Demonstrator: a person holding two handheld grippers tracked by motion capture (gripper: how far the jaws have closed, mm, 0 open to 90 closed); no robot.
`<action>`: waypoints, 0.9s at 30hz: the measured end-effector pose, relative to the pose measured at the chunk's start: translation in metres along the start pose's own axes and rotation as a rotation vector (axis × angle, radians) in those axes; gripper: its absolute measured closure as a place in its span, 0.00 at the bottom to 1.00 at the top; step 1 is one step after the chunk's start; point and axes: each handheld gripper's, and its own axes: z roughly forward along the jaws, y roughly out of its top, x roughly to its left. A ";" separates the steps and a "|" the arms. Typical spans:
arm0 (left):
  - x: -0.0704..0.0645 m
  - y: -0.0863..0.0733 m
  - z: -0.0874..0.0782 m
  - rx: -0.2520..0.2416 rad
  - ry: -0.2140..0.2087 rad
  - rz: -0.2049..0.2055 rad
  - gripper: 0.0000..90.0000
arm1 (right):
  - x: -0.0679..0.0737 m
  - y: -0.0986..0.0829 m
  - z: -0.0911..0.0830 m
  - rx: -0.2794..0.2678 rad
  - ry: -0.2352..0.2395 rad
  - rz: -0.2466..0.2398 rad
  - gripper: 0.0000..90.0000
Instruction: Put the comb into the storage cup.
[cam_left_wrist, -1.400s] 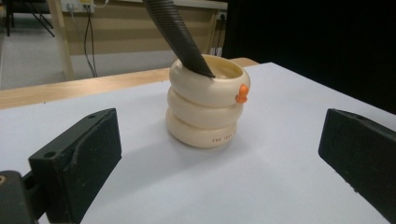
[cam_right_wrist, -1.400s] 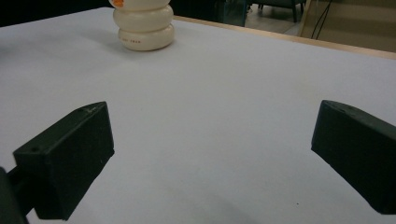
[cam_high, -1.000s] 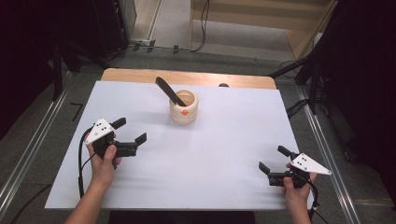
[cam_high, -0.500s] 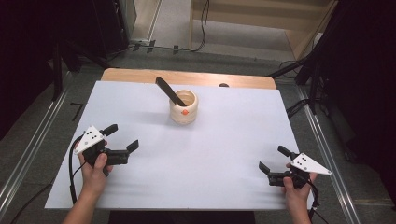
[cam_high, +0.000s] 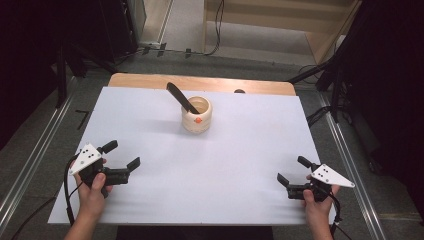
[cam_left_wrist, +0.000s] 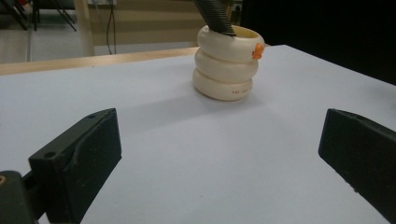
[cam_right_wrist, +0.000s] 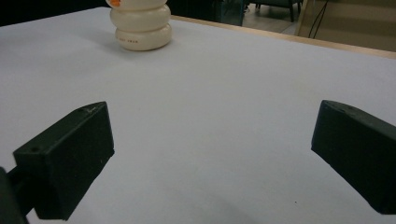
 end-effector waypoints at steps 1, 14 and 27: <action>0.000 -0.001 -0.002 0.003 0.001 0.003 0.00 | 0.000 0.000 0.000 0.000 -0.002 0.000 0.00; 0.006 -0.013 -0.022 0.007 0.027 -0.004 0.00 | 0.000 0.000 0.000 0.000 0.000 -0.002 0.00; 0.012 -0.023 -0.042 0.012 0.050 -0.010 0.00 | 0.000 0.000 0.000 -0.003 0.000 0.000 0.00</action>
